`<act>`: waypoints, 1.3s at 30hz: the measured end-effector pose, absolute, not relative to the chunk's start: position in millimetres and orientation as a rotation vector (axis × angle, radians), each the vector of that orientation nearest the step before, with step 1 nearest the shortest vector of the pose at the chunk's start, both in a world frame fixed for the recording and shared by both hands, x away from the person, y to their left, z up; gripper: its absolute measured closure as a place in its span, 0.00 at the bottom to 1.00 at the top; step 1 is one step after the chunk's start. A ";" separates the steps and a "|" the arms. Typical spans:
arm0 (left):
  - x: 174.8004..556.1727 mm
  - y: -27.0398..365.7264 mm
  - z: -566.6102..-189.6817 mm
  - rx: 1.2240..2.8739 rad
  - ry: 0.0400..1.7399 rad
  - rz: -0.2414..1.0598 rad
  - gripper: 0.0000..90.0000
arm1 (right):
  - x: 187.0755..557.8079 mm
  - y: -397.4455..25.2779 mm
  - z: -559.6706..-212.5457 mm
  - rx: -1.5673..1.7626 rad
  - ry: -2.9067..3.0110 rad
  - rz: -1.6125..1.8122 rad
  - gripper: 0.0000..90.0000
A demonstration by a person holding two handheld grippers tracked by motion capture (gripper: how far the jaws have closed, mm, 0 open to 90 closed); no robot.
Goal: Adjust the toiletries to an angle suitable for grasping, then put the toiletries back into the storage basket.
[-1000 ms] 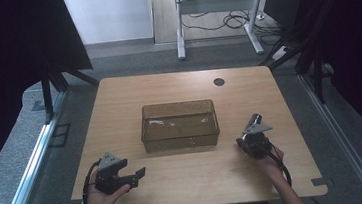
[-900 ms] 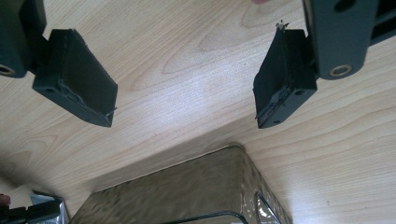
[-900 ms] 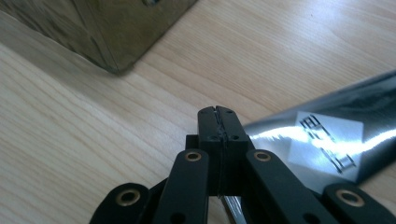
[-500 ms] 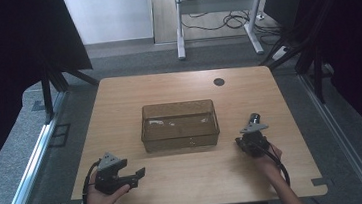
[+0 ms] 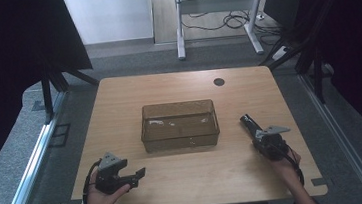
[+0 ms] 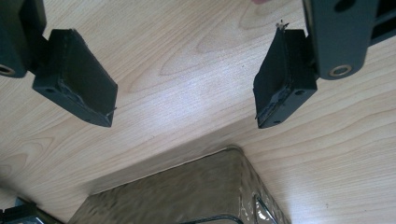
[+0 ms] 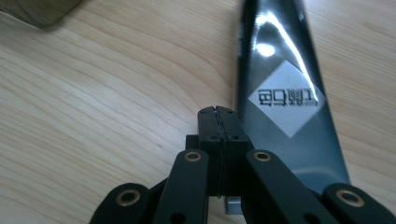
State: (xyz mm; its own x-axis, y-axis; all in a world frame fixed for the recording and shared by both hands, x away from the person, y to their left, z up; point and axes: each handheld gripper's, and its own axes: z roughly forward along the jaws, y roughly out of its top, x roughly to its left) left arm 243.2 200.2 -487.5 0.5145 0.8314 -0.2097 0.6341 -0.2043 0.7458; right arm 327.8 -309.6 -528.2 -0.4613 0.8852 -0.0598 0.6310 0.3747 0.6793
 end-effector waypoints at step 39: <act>237.3 198.7 -489.1 1.961 1.205 0.310 0.25 | 394.6 -342.9 -467.6 1.149 2.442 0.767 0.49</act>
